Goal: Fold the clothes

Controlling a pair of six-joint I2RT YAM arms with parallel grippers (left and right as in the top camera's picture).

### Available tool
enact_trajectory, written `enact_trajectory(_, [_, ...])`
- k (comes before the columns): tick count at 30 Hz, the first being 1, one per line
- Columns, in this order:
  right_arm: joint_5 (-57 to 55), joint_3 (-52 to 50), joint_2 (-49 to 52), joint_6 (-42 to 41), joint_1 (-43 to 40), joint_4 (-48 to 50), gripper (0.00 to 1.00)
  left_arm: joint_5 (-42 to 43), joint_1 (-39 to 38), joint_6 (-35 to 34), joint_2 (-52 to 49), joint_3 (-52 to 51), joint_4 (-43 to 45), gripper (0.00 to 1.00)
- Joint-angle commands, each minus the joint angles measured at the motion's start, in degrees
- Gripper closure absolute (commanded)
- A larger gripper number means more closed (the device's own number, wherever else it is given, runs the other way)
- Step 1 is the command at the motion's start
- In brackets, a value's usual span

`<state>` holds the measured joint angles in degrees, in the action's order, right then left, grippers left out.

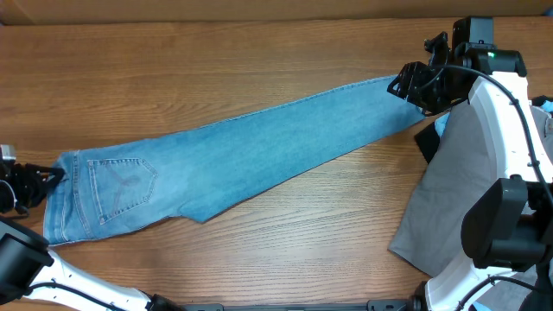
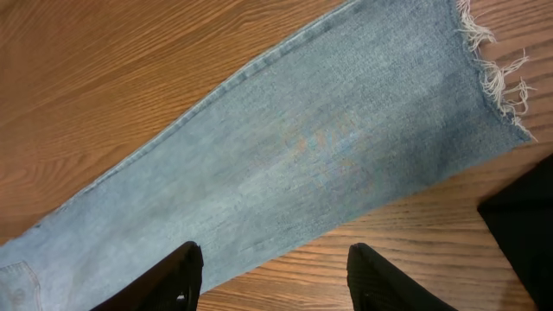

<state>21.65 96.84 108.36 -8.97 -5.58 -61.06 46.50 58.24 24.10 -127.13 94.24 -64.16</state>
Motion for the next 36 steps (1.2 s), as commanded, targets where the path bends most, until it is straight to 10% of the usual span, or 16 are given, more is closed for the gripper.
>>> enact_trajectory(1, [0.33, 0.68, -0.24, 0.44, -0.04, 0.24, 0.43, 5.7, 0.98, 2.93, 1.33, 0.55, -0.81, 0.9])
enact_trajectory(12, [0.33, 0.68, -0.24, 0.46, -0.04, 0.28, 0.43, 8.02, 2.97, 2.8, 8.44, 0.55, -5.03, 0.96])
enact_trajectory(20, [0.33, 0.68, -0.24, 0.44, -0.04, 0.85, 0.42, -19.17, 2.97, -22.03, 14.34, 0.55, -6.56, 0.96])
enact_trajectory(36, [0.28, 0.68, -0.24, 0.46, -0.04, 1.14, 0.41, -37.62, 0.87, -29.18, 14.29, -8.98, -0.85, 0.77])
